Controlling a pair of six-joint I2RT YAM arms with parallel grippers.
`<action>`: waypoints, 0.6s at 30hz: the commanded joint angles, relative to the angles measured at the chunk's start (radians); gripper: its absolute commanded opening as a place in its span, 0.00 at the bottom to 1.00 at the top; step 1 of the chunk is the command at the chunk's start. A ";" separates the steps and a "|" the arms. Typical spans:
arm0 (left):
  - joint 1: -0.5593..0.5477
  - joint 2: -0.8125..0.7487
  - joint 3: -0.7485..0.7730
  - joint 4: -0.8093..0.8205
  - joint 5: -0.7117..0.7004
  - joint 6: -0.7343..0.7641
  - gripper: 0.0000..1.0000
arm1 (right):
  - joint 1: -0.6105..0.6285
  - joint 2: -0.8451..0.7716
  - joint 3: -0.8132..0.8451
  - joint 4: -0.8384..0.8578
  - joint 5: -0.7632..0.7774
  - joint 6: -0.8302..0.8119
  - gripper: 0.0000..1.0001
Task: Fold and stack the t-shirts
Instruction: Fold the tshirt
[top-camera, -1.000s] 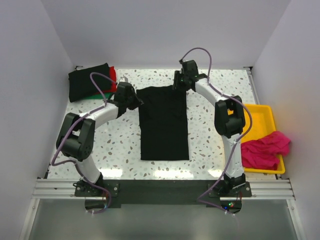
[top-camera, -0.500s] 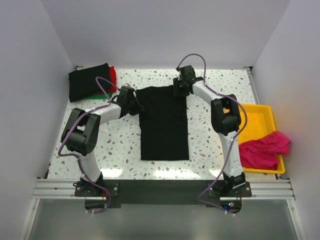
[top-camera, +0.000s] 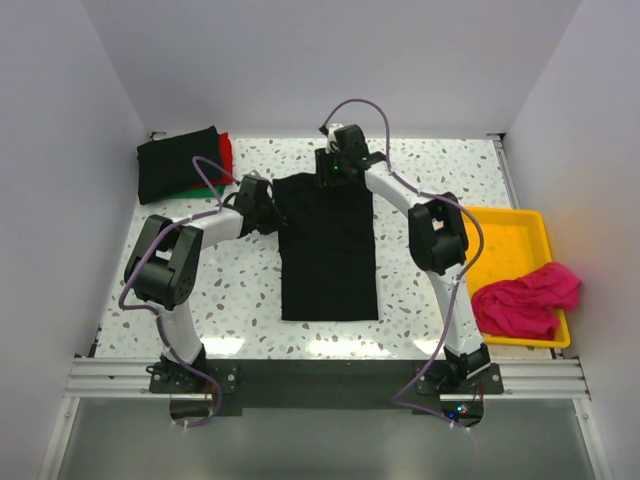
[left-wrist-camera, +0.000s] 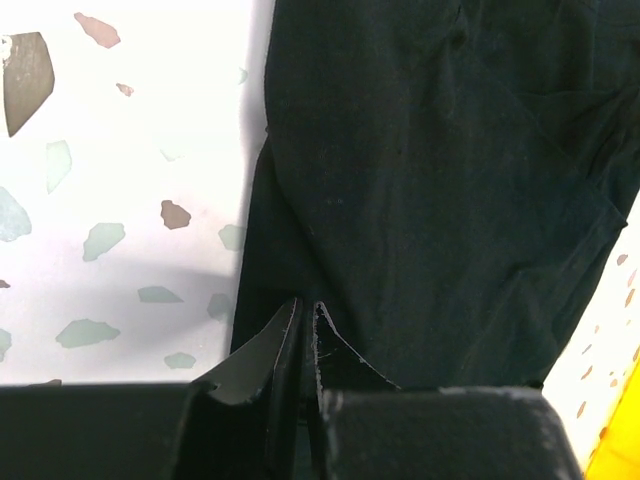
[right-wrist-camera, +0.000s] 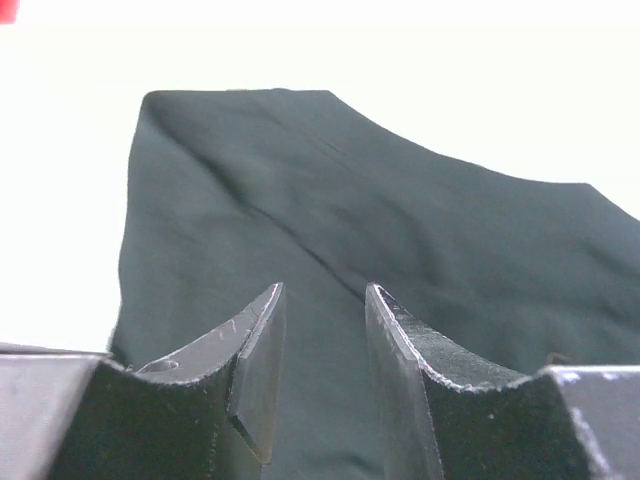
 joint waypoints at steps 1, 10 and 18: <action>0.005 0.005 -0.004 0.001 -0.013 -0.020 0.09 | 0.036 0.039 0.081 0.096 -0.052 -0.035 0.41; 0.005 -0.058 -0.057 0.030 0.033 -0.025 0.09 | 0.078 0.148 0.193 0.133 -0.078 -0.034 0.41; 0.010 -0.096 -0.074 0.010 0.045 -0.014 0.09 | 0.098 0.199 0.244 0.142 -0.080 -0.031 0.41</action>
